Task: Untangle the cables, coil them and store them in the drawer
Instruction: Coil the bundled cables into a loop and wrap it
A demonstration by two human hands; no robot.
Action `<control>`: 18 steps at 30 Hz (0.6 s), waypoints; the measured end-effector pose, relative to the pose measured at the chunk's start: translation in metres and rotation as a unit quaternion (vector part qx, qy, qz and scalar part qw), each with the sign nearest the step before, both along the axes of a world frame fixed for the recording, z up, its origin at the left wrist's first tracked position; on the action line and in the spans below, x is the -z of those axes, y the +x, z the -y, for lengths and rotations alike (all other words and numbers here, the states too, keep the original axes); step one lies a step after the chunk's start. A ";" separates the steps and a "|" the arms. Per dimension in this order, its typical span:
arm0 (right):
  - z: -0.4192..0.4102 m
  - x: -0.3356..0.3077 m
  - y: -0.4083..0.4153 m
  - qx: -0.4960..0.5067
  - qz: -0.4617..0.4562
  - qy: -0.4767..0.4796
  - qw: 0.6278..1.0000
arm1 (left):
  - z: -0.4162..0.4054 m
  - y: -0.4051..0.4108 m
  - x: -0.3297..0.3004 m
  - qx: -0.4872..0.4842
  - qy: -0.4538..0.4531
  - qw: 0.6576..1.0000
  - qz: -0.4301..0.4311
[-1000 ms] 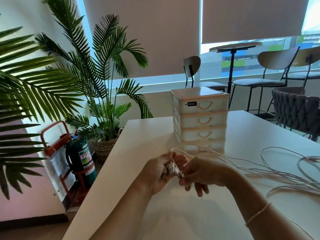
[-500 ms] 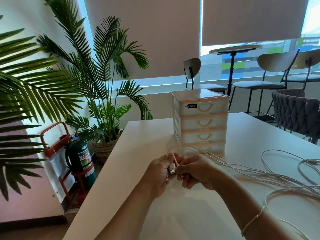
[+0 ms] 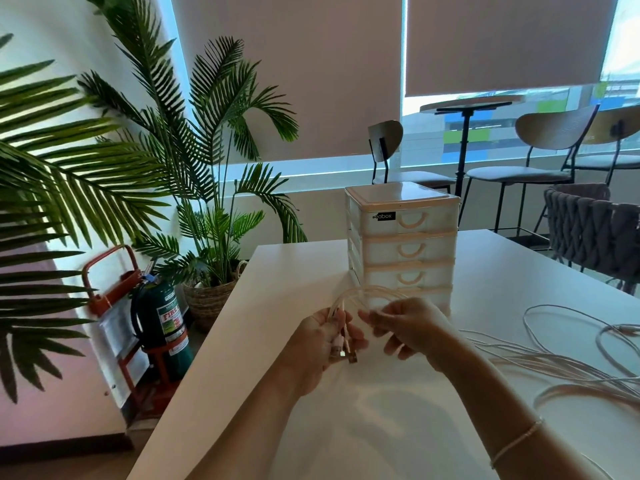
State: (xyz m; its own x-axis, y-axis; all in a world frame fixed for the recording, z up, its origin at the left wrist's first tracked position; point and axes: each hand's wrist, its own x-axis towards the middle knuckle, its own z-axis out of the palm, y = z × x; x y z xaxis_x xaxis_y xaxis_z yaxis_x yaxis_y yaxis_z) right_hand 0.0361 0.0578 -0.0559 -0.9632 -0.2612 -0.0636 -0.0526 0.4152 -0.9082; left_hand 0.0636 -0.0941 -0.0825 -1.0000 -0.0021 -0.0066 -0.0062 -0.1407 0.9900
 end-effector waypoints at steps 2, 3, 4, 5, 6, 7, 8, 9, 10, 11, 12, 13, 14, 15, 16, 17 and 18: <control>0.001 0.002 -0.001 0.022 0.005 -0.049 0.999 | -0.002 0.002 -0.002 0.036 -0.001 0.999 -0.007; 0.003 0.003 -0.001 0.006 0.026 -0.079 0.997 | -0.003 0.004 -0.002 0.057 -0.001 0.998 -0.010; 0.007 0.003 0.000 -0.013 0.046 -0.114 0.992 | -0.005 0.005 -0.002 0.078 -0.007 0.997 -0.012; 0.009 0.004 0.000 -0.024 0.057 -0.161 0.985 | -0.006 0.007 -0.002 0.097 -0.017 0.995 -0.011; 0.011 0.004 -0.001 -0.019 0.071 -0.221 0.972 | -0.008 0.008 -0.001 0.114 -0.029 0.993 -0.009; 0.012 0.002 -0.002 -0.002 0.089 -0.285 0.954 | -0.010 0.009 -0.001 0.131 -0.039 0.991 -0.008; 0.012 0.000 -0.002 0.016 0.105 -0.338 0.935 | -0.011 0.011 -0.001 0.146 -0.049 0.988 -0.008; 0.012 -0.002 -0.001 0.027 0.115 -0.374 0.920 | -0.011 0.011 -0.001 0.158 -0.058 0.986 -0.011; 0.012 -0.004 0.000 0.030 0.119 -0.396 0.910 | -0.010 0.012 -0.001 0.169 -0.065 0.983 -0.016; 0.011 -0.005 0.000 0.031 0.118 -0.409 0.904 | -0.010 0.012 -0.001 0.179 -0.070 0.981 -0.020; 0.011 -0.005 0.001 0.029 0.113 -0.417 0.902 | -0.008 0.011 -0.001 0.191 -0.074 0.979 -0.023; 0.010 -0.004 0.001 0.030 0.105 -0.417 0.902 | -0.007 0.011 -0.002 0.205 -0.077 0.976 -0.023; 0.010 -0.004 0.001 0.033 0.094 -0.413 0.905 | -0.005 0.011 -0.002 0.219 -0.081 0.972 -0.022; 0.010 -0.004 0.002 0.036 0.080 -0.407 0.909 | -0.004 0.012 -0.003 0.232 -0.084 0.969 -0.022; 0.009 -0.004 0.002 0.040 0.066 -0.401 0.913 | -0.003 0.013 -0.004 0.243 -0.088 0.966 -0.022; 0.008 -0.003 0.002 0.044 0.054 -0.396 0.916 | -0.003 0.014 -0.005 0.249 -0.094 0.964 -0.023; 0.008 -0.003 0.002 0.049 0.043 -0.388 0.919 | -0.003 0.014 -0.006 0.252 -0.102 0.962 -0.025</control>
